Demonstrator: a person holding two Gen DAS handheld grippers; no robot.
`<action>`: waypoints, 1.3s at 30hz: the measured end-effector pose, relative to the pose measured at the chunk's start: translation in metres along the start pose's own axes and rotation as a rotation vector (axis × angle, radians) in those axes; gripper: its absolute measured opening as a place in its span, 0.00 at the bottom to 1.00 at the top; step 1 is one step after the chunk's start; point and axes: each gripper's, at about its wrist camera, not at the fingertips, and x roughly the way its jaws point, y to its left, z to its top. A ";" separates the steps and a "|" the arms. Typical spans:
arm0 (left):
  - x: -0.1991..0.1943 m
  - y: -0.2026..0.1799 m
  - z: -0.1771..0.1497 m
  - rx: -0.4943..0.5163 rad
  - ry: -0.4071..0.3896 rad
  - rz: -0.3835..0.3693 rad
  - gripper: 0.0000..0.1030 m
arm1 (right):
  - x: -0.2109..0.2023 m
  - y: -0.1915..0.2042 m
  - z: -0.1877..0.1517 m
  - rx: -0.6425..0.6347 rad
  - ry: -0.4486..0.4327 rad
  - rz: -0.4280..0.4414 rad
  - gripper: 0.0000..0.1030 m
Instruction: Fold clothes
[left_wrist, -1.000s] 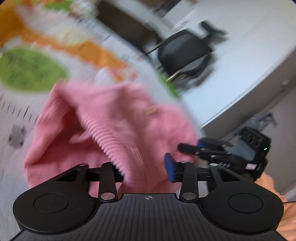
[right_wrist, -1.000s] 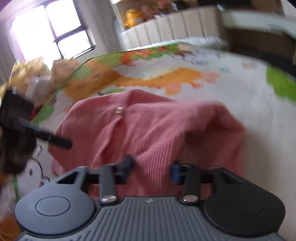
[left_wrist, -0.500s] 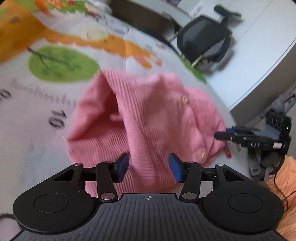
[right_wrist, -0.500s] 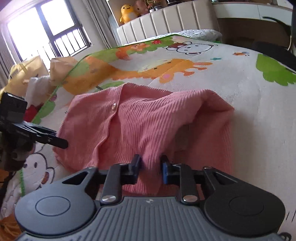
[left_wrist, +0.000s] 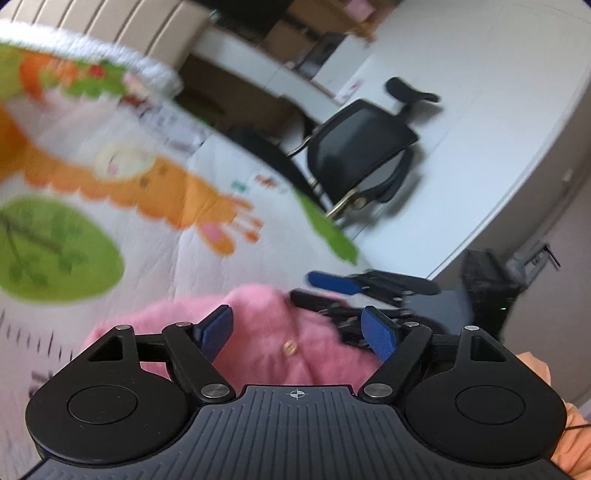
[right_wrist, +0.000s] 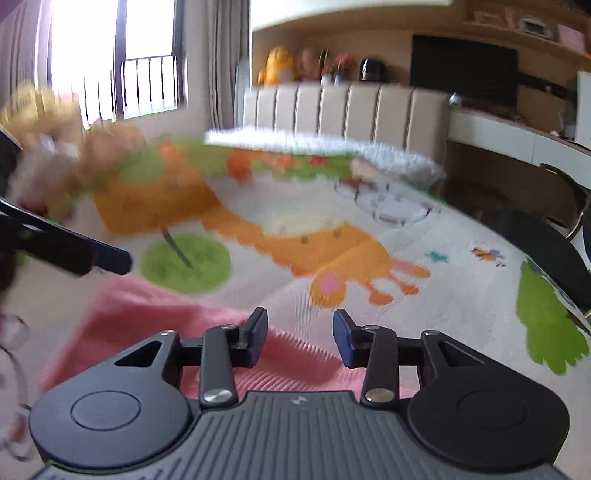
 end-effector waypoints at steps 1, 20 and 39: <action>-0.002 0.006 -0.002 -0.011 -0.001 0.009 0.81 | 0.013 0.005 -0.003 -0.013 0.041 0.012 0.38; -0.028 0.061 -0.009 -0.170 -0.058 0.069 0.86 | 0.015 0.031 0.012 -0.105 -0.012 -0.049 0.60; 0.016 0.117 -0.015 -0.469 0.010 -0.029 0.92 | -0.011 -0.138 -0.074 1.038 0.134 0.356 0.73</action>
